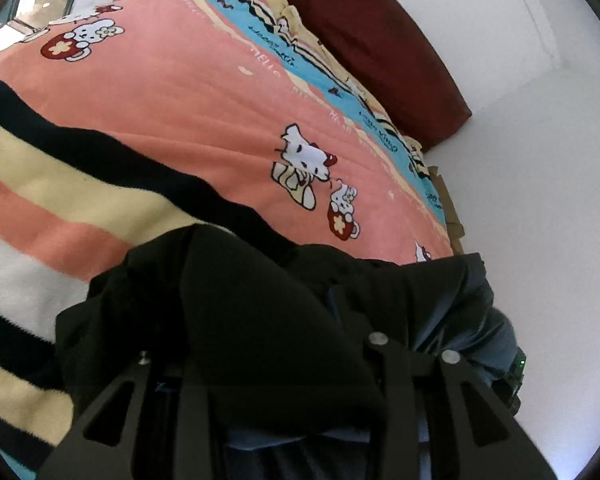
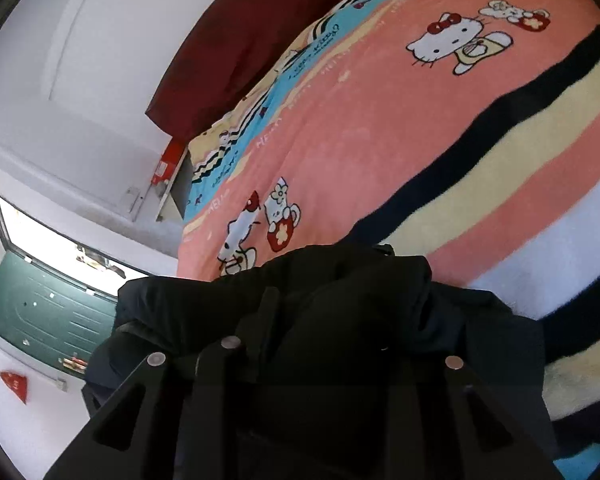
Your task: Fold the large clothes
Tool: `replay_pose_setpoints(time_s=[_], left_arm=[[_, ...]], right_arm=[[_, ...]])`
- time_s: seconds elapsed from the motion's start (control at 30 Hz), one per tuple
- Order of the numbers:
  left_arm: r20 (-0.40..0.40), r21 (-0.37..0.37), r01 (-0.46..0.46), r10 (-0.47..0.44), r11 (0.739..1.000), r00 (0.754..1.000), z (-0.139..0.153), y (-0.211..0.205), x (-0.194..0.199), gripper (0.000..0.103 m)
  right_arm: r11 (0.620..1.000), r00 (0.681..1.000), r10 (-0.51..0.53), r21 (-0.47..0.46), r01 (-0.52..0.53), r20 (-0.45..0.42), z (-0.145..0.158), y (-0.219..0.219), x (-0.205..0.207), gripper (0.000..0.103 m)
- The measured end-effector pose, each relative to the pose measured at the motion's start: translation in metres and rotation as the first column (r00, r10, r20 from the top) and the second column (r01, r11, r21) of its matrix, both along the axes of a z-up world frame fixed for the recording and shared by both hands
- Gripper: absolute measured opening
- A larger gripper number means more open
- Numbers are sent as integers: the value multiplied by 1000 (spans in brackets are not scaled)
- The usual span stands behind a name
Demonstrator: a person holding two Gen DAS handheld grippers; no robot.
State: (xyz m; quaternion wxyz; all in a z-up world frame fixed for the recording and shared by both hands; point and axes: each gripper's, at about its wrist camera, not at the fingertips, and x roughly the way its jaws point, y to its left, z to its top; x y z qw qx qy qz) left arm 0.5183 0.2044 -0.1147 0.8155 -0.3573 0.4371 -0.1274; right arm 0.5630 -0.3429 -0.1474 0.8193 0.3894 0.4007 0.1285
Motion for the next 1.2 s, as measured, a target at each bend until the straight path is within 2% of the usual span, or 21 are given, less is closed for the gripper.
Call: replay_pose_setpoints(time_s=[0.03,0.1,0.13,0.2,0.27,0.37,0.43,0.47,0.53,0.6,0.67,0.77,0.87,0.97,1.03,1.07,1.1,1.2], left_arm=[[-4,-18,-4,4,1000,1000,4,2,0,35],[16,-109,-18,20,994,1000,17,14,-6,41],[29,-154,-20,24,988,999,24,18,-8,45],[65,-250,-21,38,968,997,39,30,-17,53],[88,-256,-37,61,966,994,57,39,-25,53],[133,-110,-44,59,993,989,87,36,-44,53],[166,23,-77,72,997,983,103,27,-60,53],[190,104,-104,83,989,978,111,21,-68,53],[224,190,-132,87,973,971,120,11,-79,53],[242,233,-137,79,963,967,124,0,-83,53],[238,297,-99,26,950,971,123,-20,-79,53],[195,381,-28,-50,924,980,107,-54,-61,53],[130,441,20,-86,897,988,86,-85,-31,53],[64,567,87,-150,819,987,63,-126,8,53],[30,613,96,-144,784,989,46,-139,32,53],[12,621,99,-135,777,991,37,-141,44,53],[-19,615,109,-123,781,992,26,-140,57,57],[-82,579,131,-103,804,991,3,-135,80,62]], right_arm=[[1000,1000,1,25,-1,2,2,-3,-2,38],[995,1000,-6,100,4,20,9,-11,-7,67],[993,999,-14,118,10,31,14,-14,-9,73],[996,998,-30,87,25,54,30,-19,-16,77],[999,995,-39,19,37,87,51,-22,-25,77],[994,988,-32,-101,48,153,82,-14,-40,77],[978,978,-5,-205,49,210,104,-2,-54,77],[964,971,19,-263,47,240,115,8,-62,77],[945,960,68,-325,24,270,124,25,-71,77],[915,950,134,-403,-9,283,128,52,-76,77],[883,941,201,-466,-53,273,124,78,-76,77],[832,932,287,-540,-128,222,103,116,-67,77],[779,933,322,-605,-164,162,84,142,-47,77],[743,937,332,-642,-191,106,73,156,-14,77],[730,939,336,-651,-206,79,66,160,5,77],[730,940,336,-647,-220,58,61,160,16,77],[730,941,336,-641,-238,33,56,159,26,77],[718,945,321,-635,-285,-62,32,153,55,82]])
